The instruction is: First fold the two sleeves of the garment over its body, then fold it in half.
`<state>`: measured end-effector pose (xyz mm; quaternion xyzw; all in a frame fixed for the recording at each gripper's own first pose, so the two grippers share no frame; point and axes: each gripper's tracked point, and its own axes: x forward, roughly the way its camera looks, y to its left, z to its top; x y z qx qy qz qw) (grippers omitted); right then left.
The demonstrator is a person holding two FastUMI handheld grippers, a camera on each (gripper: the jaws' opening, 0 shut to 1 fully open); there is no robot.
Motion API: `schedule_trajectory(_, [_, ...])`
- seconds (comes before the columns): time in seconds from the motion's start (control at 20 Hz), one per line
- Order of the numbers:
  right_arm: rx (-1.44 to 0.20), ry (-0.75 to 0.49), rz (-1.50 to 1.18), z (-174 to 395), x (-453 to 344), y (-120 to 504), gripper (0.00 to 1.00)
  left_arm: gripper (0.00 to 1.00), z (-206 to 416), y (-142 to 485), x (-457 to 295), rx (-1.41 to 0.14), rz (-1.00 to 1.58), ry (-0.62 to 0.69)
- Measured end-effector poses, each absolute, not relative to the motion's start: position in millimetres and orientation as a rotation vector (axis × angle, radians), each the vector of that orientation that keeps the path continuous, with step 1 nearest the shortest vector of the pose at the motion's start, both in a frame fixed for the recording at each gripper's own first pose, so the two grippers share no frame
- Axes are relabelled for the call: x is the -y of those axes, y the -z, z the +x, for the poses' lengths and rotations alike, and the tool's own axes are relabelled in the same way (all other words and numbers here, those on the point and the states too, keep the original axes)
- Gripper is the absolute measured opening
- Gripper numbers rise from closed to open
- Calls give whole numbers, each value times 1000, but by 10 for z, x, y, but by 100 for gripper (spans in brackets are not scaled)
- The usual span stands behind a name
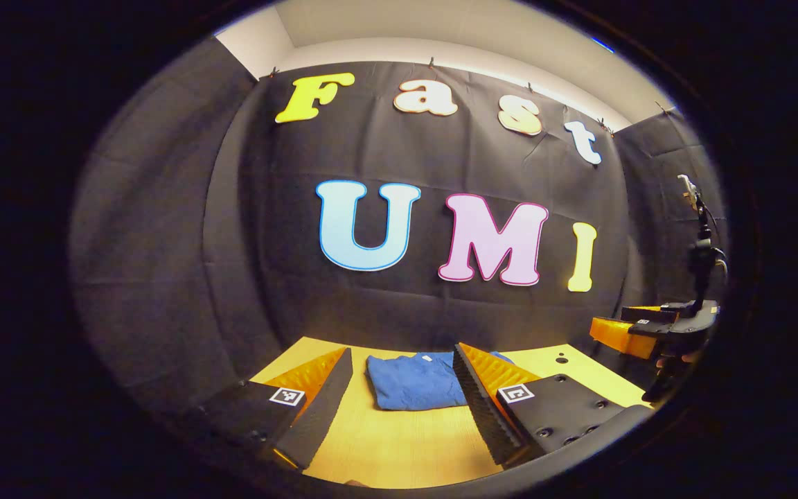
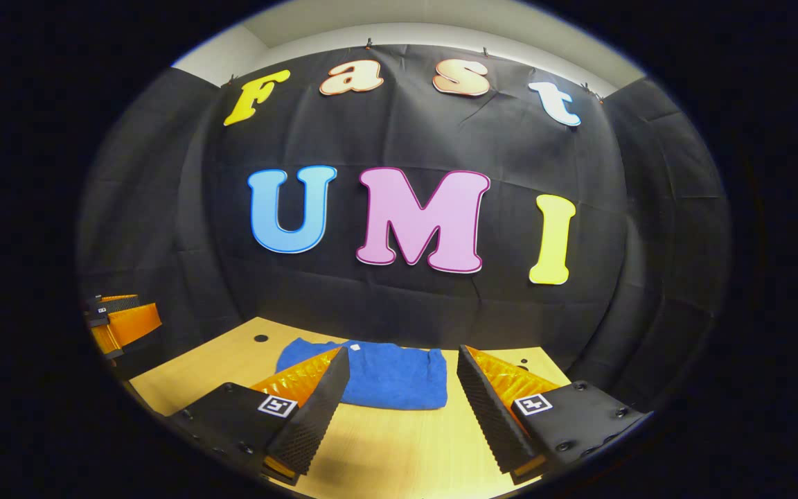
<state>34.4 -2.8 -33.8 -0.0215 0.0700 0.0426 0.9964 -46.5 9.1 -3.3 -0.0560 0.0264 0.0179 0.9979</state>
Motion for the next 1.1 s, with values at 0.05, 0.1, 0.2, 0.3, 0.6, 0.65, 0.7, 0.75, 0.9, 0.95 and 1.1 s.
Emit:
schedule_trajectory(0.05, [-142,-109,-13,181,-69,298,98,84,-588,12,-31,-43,-121,-29])
schedule_trajectory(0.1, [-151,-126,9,15,-127,278,98,84,-691,12,15,-29,-132,-18])
schedule_trajectory(0.2, [-133,-136,34,-238,-147,218,98,84,-875,-25,86,8,-143,6])
schedule_trajectory(0.3, [-128,-152,38,-376,-163,249,98,84,-1032,-114,140,49,-109,7])
schedule_trajectory(0.6, [-187,-189,44,-371,-132,332,98,83,-1005,-144,477,64,-90,9])
schedule_trajectory(0.65, [-160,-193,35,-334,-125,271,98,84,-984,-156,493,69,-103,10])
schedule_trajectory(0.7, [-129,-197,12,-300,-96,208,98,86,-964,-168,502,73,-104,10])
schedule_trajectory(0.75, [-125,-198,2,-280,-54,188,98,86,-948,-150,507,69,-96,12])
schedule_trajectory(0.9, [-106,-199,21,-300,-54,125,97,84,-936,-185,514,73,-70,0])
schedule_trajectory(0.95, [-101,-197,30,-286,-51,107,97,84,-927,-184,542,76,-71,2])
schedule_trajectory(1.1, [-97,-177,25,-271,21,86,97,84,-930,-177,564,86,-84,13])
